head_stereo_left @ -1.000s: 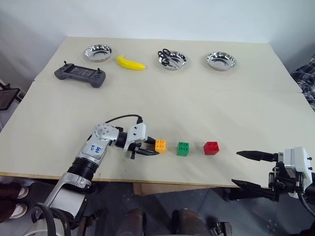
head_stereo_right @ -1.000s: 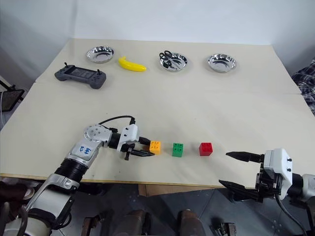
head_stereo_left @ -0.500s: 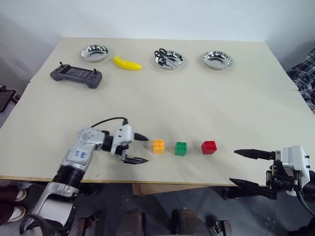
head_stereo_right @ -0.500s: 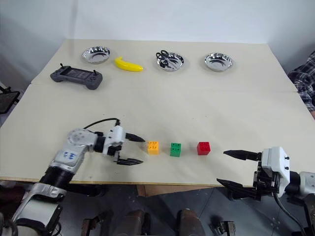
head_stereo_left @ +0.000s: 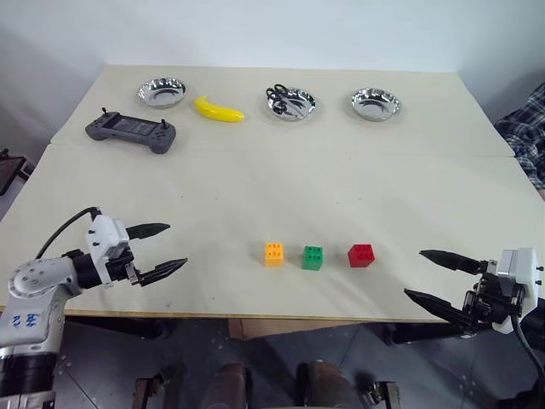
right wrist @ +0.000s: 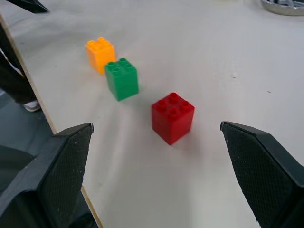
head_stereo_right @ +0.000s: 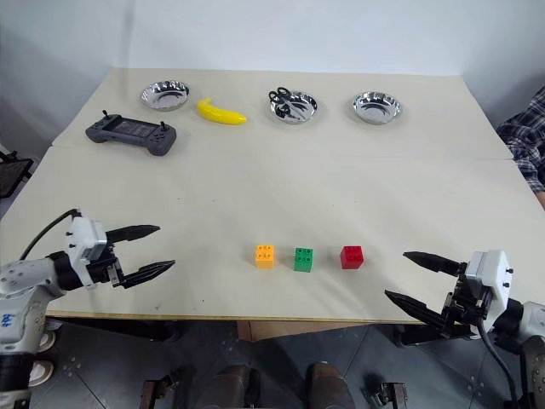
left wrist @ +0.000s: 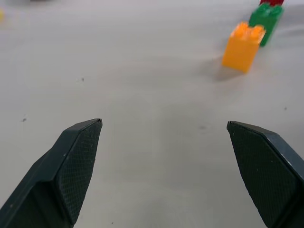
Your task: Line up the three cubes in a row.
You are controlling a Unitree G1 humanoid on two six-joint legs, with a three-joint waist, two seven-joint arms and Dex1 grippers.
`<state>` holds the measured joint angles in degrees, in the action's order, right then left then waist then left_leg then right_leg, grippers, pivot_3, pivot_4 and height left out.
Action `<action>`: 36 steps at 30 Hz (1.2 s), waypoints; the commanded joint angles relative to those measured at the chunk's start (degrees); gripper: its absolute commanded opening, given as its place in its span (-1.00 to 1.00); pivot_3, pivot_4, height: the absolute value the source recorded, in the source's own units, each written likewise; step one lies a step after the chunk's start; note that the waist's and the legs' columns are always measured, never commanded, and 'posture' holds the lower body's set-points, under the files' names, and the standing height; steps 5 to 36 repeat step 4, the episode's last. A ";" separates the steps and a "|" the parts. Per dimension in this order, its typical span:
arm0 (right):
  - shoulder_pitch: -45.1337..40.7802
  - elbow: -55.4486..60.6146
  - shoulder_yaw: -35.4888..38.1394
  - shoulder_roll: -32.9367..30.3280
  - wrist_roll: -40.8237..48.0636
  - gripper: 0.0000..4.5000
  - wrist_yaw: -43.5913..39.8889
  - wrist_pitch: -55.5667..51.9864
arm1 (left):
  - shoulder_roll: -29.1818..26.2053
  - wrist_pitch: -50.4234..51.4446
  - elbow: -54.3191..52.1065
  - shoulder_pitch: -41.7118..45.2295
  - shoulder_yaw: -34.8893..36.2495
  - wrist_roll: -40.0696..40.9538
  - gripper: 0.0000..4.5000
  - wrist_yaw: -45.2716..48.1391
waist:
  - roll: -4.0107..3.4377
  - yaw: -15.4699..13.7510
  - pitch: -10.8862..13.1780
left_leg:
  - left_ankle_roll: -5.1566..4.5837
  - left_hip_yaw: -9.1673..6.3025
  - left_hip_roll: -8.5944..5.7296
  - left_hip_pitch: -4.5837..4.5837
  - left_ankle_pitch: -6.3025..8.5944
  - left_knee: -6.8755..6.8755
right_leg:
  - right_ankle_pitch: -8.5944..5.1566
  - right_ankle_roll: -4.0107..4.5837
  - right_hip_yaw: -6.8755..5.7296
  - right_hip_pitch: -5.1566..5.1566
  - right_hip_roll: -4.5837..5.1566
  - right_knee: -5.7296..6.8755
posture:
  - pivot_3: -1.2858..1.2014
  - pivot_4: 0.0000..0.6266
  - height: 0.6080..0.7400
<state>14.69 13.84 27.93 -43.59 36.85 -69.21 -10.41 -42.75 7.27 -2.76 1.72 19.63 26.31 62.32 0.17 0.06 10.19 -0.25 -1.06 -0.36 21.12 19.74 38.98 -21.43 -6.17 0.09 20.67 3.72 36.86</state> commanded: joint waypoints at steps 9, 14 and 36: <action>-1.18 -1.39 0.03 -1.39 -1.15 1.00 -2.64 2.86 | -1.04 -0.99 -3.35 -1.03 1.59 0.34 0.99 -1.18 | 0.00 0.01 0.00 | 0.00 0.01 0.00 -0.02 0.00 0.00 | 0.00 0.02 0.00 0.00 0.00 0.00 | 0.03 -0.52 1.00; -1.18 -1.39 0.03 -1.39 -1.15 1.00 -2.64 2.86 | -1.04 -0.99 -3.35 -1.03 1.59 0.34 0.99 -1.18 | 0.00 0.01 0.00 | 0.00 0.01 0.00 -0.02 0.00 0.00 | 0.00 0.02 0.00 0.00 0.00 0.00 | 0.03 -0.52 1.00; -1.18 -1.39 0.03 -1.39 -1.15 1.00 -2.64 2.86 | -1.04 -0.99 -3.35 -1.03 1.59 0.34 0.99 -1.18 | 0.00 0.01 0.00 | 0.00 0.01 0.00 -0.02 0.00 0.00 | 0.00 0.02 0.00 0.00 0.00 0.00 | 0.03 -0.52 1.00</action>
